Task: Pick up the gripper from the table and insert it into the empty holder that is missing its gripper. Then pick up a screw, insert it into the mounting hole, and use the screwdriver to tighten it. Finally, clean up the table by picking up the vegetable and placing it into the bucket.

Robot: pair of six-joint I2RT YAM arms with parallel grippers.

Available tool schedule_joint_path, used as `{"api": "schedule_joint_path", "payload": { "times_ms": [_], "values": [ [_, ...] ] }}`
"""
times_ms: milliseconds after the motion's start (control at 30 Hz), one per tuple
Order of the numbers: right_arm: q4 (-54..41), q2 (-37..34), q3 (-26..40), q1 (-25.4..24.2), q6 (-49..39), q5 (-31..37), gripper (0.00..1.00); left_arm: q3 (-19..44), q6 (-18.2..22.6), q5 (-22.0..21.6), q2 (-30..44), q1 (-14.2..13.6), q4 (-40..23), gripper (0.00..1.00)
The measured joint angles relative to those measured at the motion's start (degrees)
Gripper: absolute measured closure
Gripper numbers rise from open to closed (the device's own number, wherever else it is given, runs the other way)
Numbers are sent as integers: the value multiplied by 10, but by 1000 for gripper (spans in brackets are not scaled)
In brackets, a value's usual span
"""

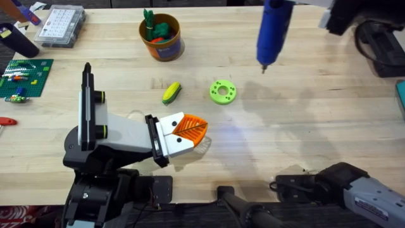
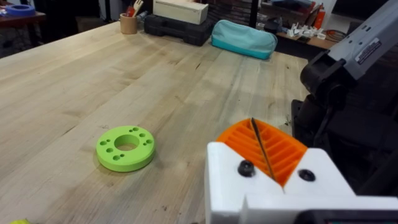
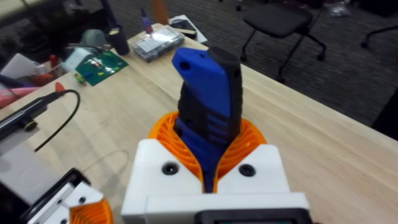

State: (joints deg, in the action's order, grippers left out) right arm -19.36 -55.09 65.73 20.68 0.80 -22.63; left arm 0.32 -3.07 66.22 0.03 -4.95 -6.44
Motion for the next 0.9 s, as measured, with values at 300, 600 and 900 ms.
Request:
{"api": "schedule_joint_path", "payload": {
  "times_ms": [300,600,900],
  "values": [
    [31,-8,-9,4,1,-5,952,0,0,0,0,0,0,983],
    [118,-4,-10,4,13,-69,952,0,0,1,0,0,-2,983],
    [398,-27,-12,4,107,-223,952,0,0,2,0,0,-2,983]
  ]
}}
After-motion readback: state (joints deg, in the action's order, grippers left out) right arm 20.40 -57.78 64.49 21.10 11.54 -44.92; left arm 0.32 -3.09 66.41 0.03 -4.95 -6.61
